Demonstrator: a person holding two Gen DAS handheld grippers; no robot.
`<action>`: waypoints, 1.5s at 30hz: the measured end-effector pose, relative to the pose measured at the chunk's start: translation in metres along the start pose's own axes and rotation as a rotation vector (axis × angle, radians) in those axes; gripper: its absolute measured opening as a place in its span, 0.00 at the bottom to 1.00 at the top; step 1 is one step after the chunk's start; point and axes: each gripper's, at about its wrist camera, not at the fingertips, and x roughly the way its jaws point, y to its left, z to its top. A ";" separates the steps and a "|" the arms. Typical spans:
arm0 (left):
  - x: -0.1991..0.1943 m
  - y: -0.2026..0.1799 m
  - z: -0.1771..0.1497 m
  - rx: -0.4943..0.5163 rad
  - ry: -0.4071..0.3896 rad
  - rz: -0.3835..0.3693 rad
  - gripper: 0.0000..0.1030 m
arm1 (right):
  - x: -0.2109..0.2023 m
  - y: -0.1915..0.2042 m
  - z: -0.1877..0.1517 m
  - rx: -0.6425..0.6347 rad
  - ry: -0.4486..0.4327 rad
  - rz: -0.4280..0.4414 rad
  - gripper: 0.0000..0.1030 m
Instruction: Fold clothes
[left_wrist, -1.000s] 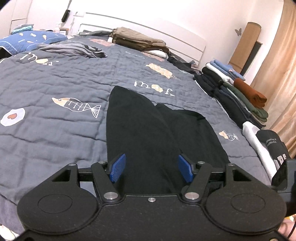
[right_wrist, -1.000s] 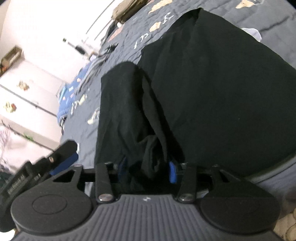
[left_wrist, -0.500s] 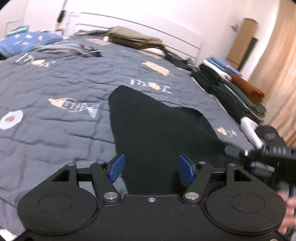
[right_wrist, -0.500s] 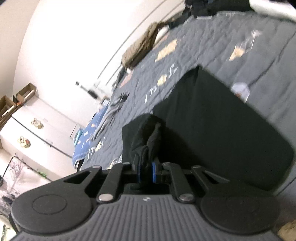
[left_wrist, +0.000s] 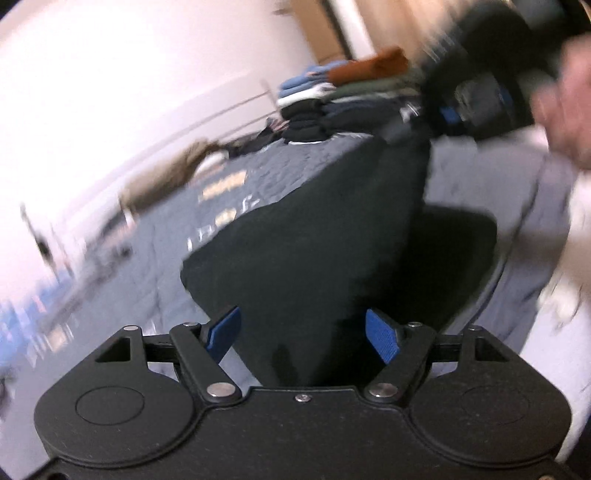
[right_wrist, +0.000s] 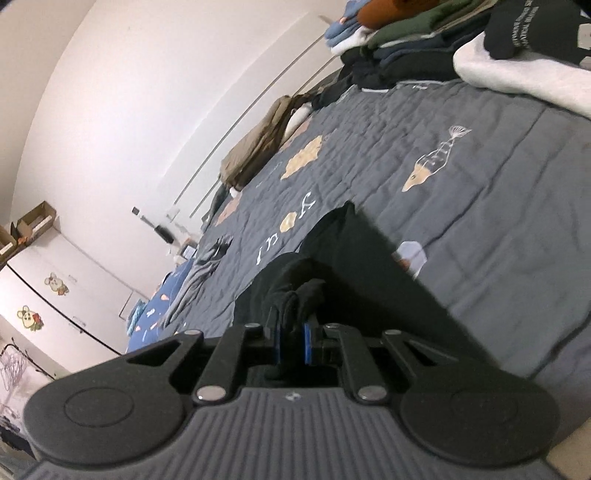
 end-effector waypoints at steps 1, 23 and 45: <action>0.004 -0.005 0.001 0.010 0.001 0.011 0.71 | -0.002 -0.001 0.001 -0.005 -0.006 -0.003 0.10; 0.014 -0.033 -0.043 0.515 0.094 0.099 0.22 | 0.001 -0.046 -0.010 -0.022 0.088 -0.250 0.10; 0.009 0.019 -0.044 0.545 0.162 0.100 0.08 | 0.012 -0.030 -0.040 -0.070 0.212 -0.227 0.10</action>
